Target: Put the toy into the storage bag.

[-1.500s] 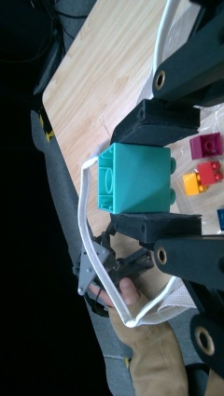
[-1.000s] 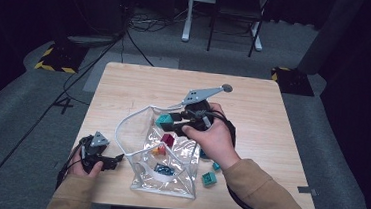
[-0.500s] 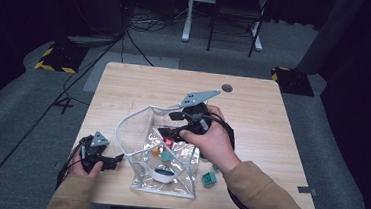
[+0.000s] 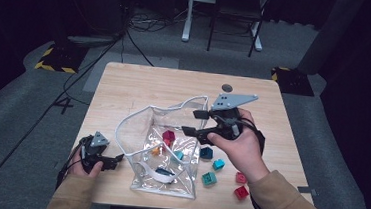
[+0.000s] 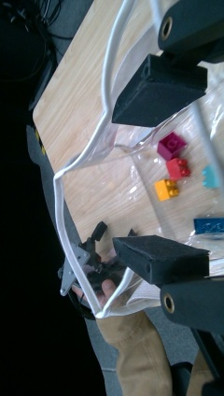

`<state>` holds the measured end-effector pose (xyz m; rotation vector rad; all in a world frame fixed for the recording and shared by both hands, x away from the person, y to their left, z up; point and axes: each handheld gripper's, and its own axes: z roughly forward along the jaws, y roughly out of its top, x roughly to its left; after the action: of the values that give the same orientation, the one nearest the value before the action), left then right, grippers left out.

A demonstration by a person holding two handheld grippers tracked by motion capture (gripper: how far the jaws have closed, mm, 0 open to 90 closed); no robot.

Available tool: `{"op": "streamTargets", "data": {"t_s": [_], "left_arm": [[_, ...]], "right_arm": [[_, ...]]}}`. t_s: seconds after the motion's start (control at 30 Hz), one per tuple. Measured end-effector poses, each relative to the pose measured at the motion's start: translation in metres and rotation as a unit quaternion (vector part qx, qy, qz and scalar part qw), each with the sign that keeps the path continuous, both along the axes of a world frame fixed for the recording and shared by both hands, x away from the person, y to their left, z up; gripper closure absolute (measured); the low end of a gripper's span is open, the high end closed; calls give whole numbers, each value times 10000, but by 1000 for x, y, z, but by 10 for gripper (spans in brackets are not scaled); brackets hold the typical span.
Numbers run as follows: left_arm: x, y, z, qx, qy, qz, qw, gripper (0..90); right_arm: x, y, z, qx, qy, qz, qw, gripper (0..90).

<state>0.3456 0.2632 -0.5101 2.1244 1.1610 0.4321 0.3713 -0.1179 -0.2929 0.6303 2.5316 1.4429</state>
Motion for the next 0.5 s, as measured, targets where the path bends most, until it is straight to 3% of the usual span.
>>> {"op": "streamTargets", "data": {"t_s": [0.5], "left_arm": [[0,0,0,-1,2,1,10000,149]], "right_arm": [[-11,-59,-6,171,-1,-512,9985,343]]}}
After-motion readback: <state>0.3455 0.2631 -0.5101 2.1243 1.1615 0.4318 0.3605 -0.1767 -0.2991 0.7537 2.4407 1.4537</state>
